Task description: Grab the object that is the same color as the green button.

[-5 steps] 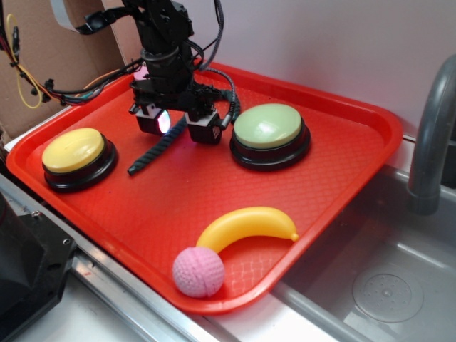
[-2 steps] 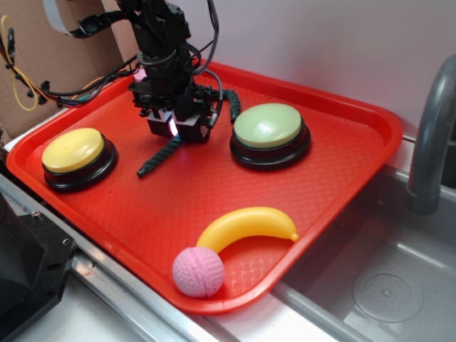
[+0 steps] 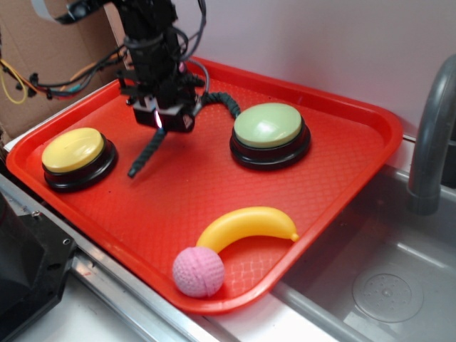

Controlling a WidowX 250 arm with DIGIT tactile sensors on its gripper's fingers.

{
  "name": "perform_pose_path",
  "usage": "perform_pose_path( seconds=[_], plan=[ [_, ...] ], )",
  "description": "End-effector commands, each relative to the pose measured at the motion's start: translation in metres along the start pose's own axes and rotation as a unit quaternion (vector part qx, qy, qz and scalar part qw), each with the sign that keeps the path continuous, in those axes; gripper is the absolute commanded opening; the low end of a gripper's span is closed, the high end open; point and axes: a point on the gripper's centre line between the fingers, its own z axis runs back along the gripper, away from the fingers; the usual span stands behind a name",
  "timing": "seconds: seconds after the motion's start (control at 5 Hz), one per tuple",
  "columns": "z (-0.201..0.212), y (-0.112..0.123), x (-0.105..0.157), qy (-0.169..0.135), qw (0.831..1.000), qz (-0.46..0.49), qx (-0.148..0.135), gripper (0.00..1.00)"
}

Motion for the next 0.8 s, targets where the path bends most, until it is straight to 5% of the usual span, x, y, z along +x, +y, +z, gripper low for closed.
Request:
perform_pose_path(
  seconds=[0.0,0.4,0.6],
  plan=[
    [0.110,0.023,0.022,-0.075,0.997,-0.007,-0.022,0.00],
    [0.184,0.040,0.007,-0.140,0.987,0.025,-0.081,0.00],
    [0.176,0.038,0.005,-0.113,0.991,0.046,-0.061,0.00]
  ],
)
